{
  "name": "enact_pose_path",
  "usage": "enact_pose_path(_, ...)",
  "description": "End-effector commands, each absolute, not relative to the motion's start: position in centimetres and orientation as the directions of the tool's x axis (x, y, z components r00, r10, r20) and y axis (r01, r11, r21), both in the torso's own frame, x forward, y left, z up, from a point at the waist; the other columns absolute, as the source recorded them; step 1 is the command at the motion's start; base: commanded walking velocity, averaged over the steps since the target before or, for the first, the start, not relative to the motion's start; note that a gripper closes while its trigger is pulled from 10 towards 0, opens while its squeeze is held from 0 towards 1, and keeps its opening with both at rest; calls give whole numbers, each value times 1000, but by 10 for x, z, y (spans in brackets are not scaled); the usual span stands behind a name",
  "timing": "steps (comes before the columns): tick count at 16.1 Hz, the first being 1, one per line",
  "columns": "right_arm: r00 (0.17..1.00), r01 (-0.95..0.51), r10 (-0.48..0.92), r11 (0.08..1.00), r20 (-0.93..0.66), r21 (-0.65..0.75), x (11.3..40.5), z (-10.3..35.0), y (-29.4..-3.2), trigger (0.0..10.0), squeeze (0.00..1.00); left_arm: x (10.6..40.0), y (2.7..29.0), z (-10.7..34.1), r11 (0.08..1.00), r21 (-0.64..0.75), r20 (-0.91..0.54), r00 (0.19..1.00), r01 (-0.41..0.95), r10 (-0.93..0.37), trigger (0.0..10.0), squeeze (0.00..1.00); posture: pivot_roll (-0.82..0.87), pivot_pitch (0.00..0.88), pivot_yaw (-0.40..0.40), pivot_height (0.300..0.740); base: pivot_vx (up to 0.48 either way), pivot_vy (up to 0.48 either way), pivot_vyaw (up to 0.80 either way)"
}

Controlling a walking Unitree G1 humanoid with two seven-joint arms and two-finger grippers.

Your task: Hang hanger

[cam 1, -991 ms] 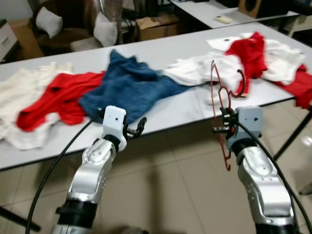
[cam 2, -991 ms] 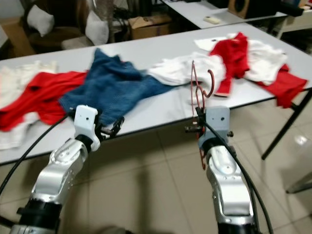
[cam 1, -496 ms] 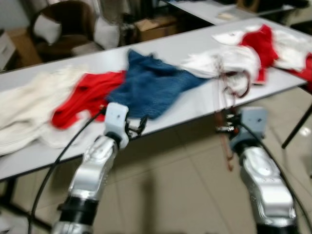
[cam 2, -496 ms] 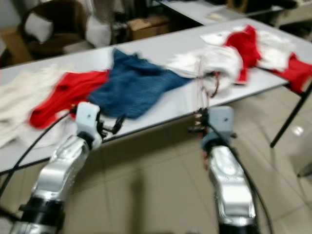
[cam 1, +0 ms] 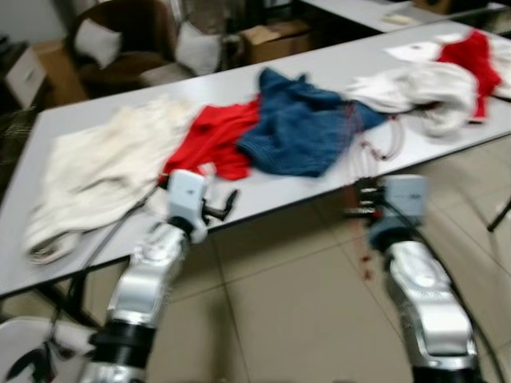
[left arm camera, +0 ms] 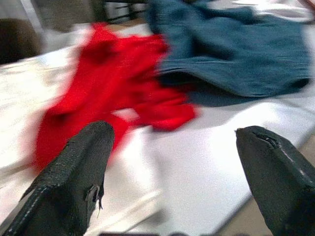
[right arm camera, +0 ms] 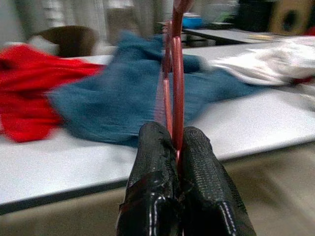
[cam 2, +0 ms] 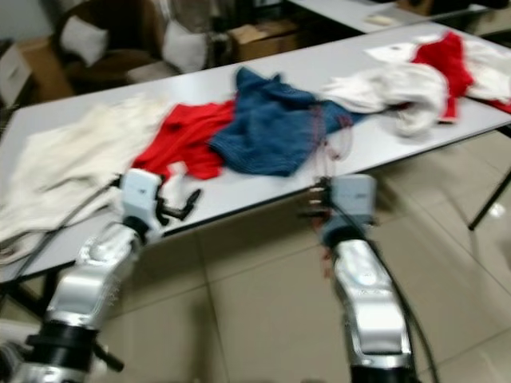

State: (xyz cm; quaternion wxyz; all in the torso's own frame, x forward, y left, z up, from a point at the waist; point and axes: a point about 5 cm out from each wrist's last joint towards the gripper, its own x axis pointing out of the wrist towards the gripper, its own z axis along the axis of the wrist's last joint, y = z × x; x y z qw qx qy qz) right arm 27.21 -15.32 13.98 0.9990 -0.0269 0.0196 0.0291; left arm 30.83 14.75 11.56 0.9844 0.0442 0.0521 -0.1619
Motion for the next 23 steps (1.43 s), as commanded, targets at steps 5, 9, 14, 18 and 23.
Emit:
enact_pose_path(5,1000,-21,20,998,-10,-60,276,147,-164,10000,0,314,141,121,955,26,-96,951,297,-293,10000,0,-96,0,109,740,0,-270,0)
enact_pose_path(9,1000,-25,24,992,-9,-120,278,147,-167,10000,0,316,144,125,962,30,-66,961,272,-269,10000,0,-86,0,89,740,0,0,0)
enact_pose_path(14,999,-46,45,989,-11,-143,279,149,-170,10000,0,316,147,127,967,10,-35,967,254,-254,10000,0,-91,0,70,740,166,0,128)
enact_pose_path(18,1000,-11,11,992,-2,-125,280,151,-176,10000,0,317,146,127,970,5,-28,969,245,-244,10000,0,-93,0,67,740,296,0,586)
enact_pose_path(23,1000,-17,17,993,-3,-114,279,150,-174,10000,0,318,149,127,972,7,-26,972,234,-234,10000,0,-93,0,74,740,297,0,0)
